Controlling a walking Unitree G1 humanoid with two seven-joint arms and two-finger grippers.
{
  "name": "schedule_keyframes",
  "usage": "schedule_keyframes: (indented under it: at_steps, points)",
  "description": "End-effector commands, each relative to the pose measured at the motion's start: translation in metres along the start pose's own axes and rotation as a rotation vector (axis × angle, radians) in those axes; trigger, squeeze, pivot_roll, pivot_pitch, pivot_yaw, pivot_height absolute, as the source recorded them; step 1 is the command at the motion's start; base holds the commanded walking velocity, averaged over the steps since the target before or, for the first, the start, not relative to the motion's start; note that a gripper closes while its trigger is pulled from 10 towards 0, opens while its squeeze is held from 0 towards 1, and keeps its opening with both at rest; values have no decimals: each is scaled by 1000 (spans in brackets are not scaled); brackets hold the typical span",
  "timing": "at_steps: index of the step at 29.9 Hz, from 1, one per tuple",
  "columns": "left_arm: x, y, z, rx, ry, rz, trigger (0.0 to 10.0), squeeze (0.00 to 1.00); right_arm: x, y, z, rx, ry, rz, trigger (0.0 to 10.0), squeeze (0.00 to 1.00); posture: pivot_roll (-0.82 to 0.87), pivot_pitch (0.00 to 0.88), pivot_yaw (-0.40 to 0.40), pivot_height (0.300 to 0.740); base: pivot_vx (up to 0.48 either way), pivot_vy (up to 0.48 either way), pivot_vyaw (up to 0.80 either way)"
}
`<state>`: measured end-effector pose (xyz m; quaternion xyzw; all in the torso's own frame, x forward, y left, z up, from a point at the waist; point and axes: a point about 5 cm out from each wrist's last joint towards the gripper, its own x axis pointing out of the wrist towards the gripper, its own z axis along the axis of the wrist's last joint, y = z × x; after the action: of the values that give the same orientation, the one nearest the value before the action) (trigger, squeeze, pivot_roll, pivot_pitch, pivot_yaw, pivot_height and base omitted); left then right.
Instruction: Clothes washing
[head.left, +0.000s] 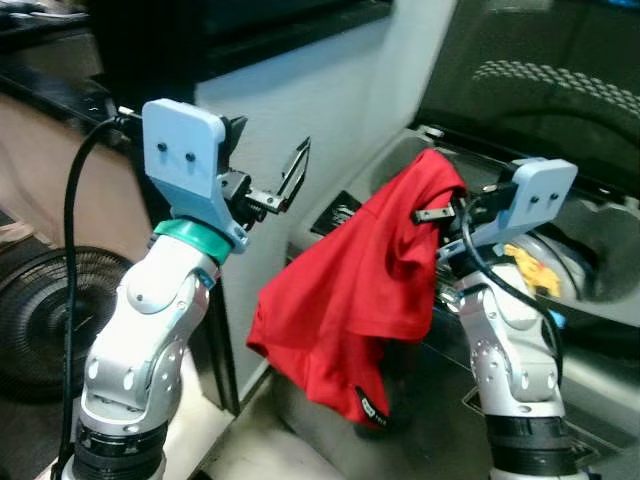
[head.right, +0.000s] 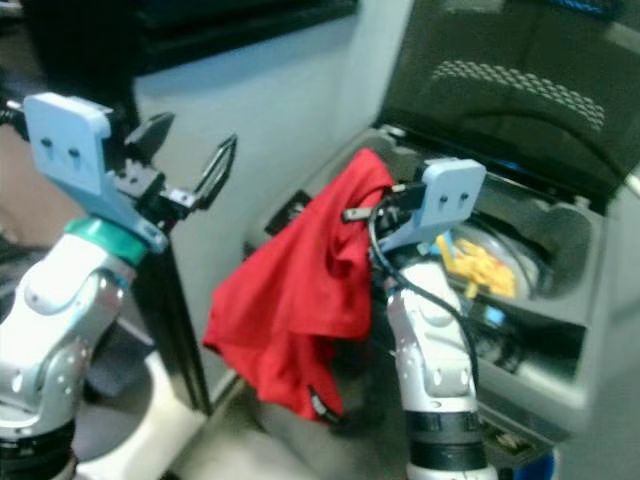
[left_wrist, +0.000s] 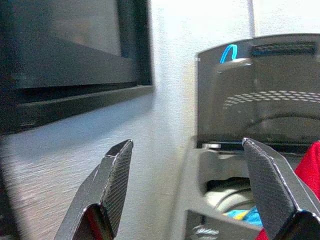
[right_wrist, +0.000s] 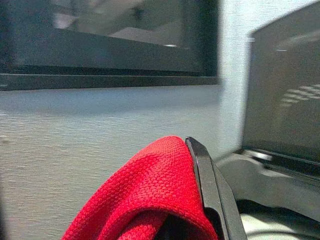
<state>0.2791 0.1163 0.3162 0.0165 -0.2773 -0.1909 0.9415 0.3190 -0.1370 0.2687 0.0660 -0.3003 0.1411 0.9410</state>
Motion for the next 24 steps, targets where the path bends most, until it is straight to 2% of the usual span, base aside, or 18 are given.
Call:
schedule_keyframes:
  at_steps: [1, 22, 24]
  points:
    - [0, -3, -1, -1, 6, -11, 10000, 0, 0, -5, 6, 4, -27, -21, 10000, 0, 72, 22, 1, 740, 0, 0, -788]
    - [0, -2, -2, -15, 16, 9, 10000, 0, -1, -8, 4, 21, -17, -40, 10000, 0, 74, 32, 0, 740, 0, 0, -788]
    - [-1, -2, -2, -17, 17, 10, 10000, 0, -1, -8, 3, 22, -16, -44, 10000, 0, 73, 35, 0, 740, 0, 326, -788]
